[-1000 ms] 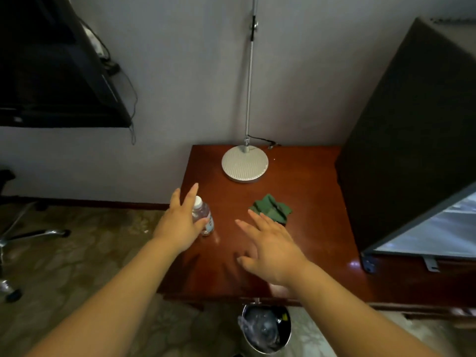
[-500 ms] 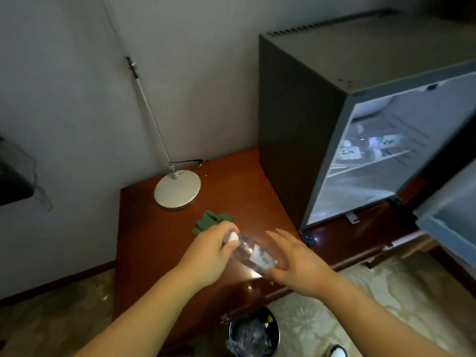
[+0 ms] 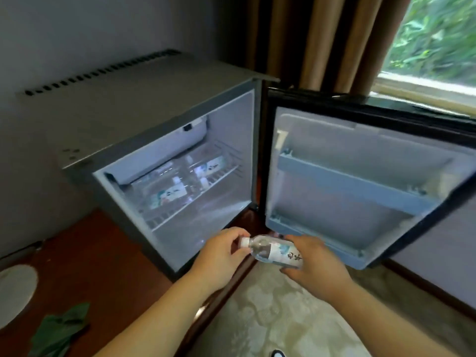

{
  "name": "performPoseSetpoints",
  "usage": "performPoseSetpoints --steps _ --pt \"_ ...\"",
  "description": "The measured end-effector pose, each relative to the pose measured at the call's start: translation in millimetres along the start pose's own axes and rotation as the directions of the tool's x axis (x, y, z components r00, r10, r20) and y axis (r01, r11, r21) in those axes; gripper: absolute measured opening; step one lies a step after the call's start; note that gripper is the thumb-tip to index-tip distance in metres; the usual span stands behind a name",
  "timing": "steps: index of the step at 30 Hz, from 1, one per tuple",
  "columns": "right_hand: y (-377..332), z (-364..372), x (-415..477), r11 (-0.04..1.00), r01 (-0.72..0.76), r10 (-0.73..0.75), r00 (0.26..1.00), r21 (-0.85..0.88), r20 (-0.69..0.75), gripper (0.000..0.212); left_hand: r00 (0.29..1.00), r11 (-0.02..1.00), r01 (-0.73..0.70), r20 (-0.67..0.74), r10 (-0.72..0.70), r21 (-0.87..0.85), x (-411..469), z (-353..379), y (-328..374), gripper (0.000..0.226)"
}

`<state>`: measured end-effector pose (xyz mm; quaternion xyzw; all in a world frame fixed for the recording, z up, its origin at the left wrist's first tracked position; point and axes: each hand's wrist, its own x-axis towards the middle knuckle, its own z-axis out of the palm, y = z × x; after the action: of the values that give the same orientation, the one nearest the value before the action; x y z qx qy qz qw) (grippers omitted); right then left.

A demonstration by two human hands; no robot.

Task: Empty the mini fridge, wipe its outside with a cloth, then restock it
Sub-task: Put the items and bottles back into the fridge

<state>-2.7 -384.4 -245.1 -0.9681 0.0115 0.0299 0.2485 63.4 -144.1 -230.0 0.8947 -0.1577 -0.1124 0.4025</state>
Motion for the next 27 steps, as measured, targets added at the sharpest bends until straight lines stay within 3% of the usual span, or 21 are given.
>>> performPoseSetpoints --steps 7,14,20,27 --pt "96 -12 8 0.971 -0.173 0.136 0.968 -0.167 -0.212 0.062 0.996 1.000 -0.013 0.094 0.012 0.016 78 81 37 0.024" --pt "124 16 23 0.906 -0.337 0.234 0.903 -0.256 -0.361 0.073 0.989 0.993 -0.037 0.148 0.020 0.112 123 111 46 0.026" --pt "127 32 29 0.903 -0.377 0.249 0.850 -0.206 -0.464 0.063 0.935 0.968 -0.161 0.343 0.087 0.194 136 116 31 0.054" --pt "131 34 26 0.926 -0.355 0.225 0.789 -0.126 -0.572 0.054 0.876 0.912 -0.308 0.455 0.161 0.272 147 114 12 0.072"
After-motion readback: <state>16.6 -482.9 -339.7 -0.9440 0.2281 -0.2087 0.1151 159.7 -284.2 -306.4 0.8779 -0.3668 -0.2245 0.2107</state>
